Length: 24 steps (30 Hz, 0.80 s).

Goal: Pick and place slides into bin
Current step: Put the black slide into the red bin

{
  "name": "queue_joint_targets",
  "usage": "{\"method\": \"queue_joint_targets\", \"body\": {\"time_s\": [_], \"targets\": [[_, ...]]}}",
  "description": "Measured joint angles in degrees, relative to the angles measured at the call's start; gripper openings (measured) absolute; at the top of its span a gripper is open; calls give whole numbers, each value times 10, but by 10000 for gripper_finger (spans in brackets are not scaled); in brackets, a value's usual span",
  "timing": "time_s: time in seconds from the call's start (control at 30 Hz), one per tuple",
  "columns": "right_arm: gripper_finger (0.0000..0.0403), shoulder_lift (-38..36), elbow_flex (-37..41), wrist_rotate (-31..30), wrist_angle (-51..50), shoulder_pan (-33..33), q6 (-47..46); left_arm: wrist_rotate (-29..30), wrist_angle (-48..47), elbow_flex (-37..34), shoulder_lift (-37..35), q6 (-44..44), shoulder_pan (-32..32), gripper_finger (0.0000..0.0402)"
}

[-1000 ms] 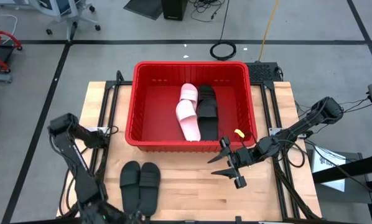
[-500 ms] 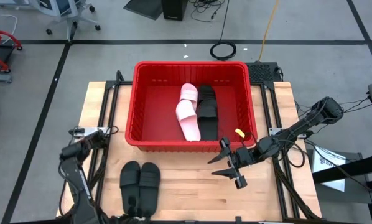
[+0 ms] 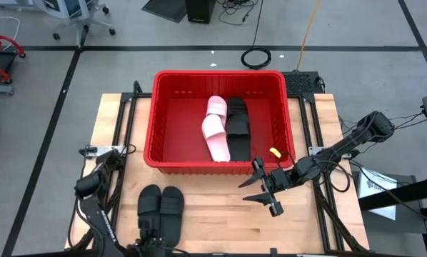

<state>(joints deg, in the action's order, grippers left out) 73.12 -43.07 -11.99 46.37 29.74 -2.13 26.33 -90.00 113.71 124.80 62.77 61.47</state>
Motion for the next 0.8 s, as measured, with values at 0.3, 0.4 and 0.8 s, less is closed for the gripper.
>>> {"method": "queue_joint_targets", "body": {"time_s": [0.3, 0.4, 0.8], "targets": [[164, 0, 0, 0, -5, 0, 0, -88, 0, -102, 0, 41, 2, 143], [164, 0, 0, 0, -5, 0, 0, -89, 0, -131, 0, 58, 2, 143], [164, 0, 0, -1, -15, 0, -2, -78, 0, -140, -2, 53, 1, 143]]}}
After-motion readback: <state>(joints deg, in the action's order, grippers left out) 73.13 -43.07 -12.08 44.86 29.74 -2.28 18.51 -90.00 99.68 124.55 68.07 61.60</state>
